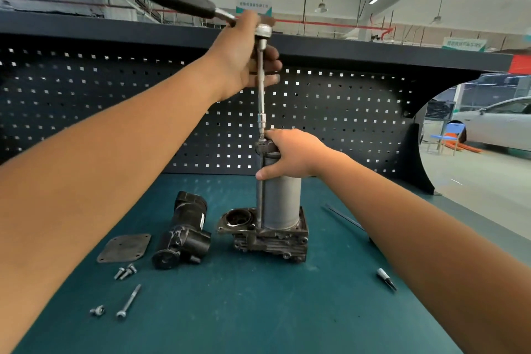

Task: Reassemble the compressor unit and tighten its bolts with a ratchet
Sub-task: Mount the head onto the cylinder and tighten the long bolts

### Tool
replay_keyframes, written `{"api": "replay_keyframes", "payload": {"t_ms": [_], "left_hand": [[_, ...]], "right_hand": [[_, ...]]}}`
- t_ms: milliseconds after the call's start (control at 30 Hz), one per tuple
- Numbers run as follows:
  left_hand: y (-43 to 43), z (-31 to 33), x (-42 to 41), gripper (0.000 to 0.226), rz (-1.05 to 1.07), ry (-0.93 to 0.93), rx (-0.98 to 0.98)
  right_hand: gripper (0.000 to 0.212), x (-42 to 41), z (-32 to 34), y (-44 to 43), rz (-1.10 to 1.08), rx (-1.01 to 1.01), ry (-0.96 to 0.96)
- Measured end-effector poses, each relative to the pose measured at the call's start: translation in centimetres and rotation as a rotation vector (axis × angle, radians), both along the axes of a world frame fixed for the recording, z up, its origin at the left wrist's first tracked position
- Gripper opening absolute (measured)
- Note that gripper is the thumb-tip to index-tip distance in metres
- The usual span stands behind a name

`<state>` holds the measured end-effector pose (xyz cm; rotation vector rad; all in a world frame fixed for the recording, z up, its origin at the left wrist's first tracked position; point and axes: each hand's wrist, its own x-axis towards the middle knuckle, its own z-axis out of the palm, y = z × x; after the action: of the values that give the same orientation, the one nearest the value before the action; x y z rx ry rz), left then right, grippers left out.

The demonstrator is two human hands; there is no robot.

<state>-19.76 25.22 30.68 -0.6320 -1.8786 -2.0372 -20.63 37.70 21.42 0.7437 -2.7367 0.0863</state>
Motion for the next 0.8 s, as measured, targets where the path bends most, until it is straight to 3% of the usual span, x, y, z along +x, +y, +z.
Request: {"api": "replay_keyframes", "payload": {"t_ms": [100, 267, 333, 467, 533, 667, 800], "left_hand": [[-1.5, -0.8, -0.3, 0.023, 0.095, 0.115, 0.035], [-1.0, -1.2, 0.7, 0.024, 0.146, 0.379, -0.156], [-0.5, -1.1, 0.8, 0.024, 0.174, 0.431, -0.206], [-0.1, -1.2, 0.9, 0.025, 0.173, 0.407, -0.163], [-0.3, -1.1, 0.9, 0.025, 0.179, 0.367, -0.132], [-1.2, -1.0, 0.8, 0.025, 0.194, 0.296, -0.114], [-1.6, -0.8, 0.1, 0.026, 0.216, 0.264, -0.190]], "right_hand": [[0.082, 0.0, 0.2, 0.0, 0.035, -0.001, -0.014], [0.088, 0.1, 0.3, 0.0, 0.038, -0.049, -0.046], [0.076, 0.3, 0.7, 0.3, 0.113, -0.293, -0.202], [0.063, 0.4, 2.6, 1.0, 0.315, -1.087, -0.513], [0.052, 0.2, 3.4, 0.9, 0.420, -1.301, -0.574], [0.020, -0.5, 3.2, -0.5, 0.506, -1.211, -0.557], [0.015, -1.1, 2.2, -0.4, 0.498, -1.173, -0.590]]}}
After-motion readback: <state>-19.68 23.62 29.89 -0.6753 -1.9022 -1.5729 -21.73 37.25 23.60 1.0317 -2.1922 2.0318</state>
